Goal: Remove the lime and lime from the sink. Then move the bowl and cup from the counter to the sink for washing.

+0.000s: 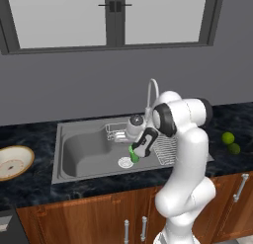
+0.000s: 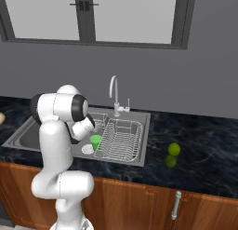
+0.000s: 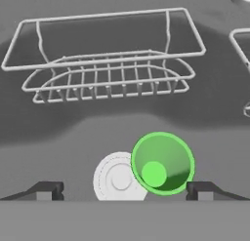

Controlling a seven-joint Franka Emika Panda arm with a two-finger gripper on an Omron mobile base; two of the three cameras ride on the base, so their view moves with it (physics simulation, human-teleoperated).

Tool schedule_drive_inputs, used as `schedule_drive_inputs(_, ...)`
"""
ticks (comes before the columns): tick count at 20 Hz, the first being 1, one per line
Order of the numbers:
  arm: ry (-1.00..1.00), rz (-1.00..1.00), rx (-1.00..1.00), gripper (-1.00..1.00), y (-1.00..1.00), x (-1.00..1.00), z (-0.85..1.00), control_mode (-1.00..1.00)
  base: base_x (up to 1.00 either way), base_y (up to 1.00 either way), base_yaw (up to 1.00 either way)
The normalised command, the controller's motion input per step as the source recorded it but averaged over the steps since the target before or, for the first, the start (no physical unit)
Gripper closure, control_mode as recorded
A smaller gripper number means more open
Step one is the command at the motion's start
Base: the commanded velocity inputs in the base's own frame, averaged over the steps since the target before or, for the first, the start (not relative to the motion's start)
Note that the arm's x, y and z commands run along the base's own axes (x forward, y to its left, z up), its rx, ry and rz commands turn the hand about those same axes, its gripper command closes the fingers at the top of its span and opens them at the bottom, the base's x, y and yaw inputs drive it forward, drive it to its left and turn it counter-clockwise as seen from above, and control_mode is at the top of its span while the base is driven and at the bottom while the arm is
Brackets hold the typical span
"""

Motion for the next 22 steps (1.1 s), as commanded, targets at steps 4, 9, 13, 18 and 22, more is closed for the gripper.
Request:
schedule_drive_inputs(4,0.02,0.0,0.0,-1.0,0.0,-0.29,0.44,-1.0,0.0,0.0,0.0)
schedule_drive_inputs(9,0.03,0.0,0.0,-1.0,0.0,-0.31,0.43,-1.0,0.0,0.0,0.0)
schedule_drive_inputs(13,0.07,0.0,0.0,-1.0,0.04,-0.25,0.44,-1.0,0.0,0.0,0.0)
schedule_drive_inputs(18,0.12,0.0,0.0,-1.0,0.07,-0.1,0.48,-1.0,0.0,0.0,0.0)
schedule_drive_inputs(22,0.16,0.0,0.0,-1.0,0.11,-0.01,0.54,-1.0,0.0,0.0,0.0)
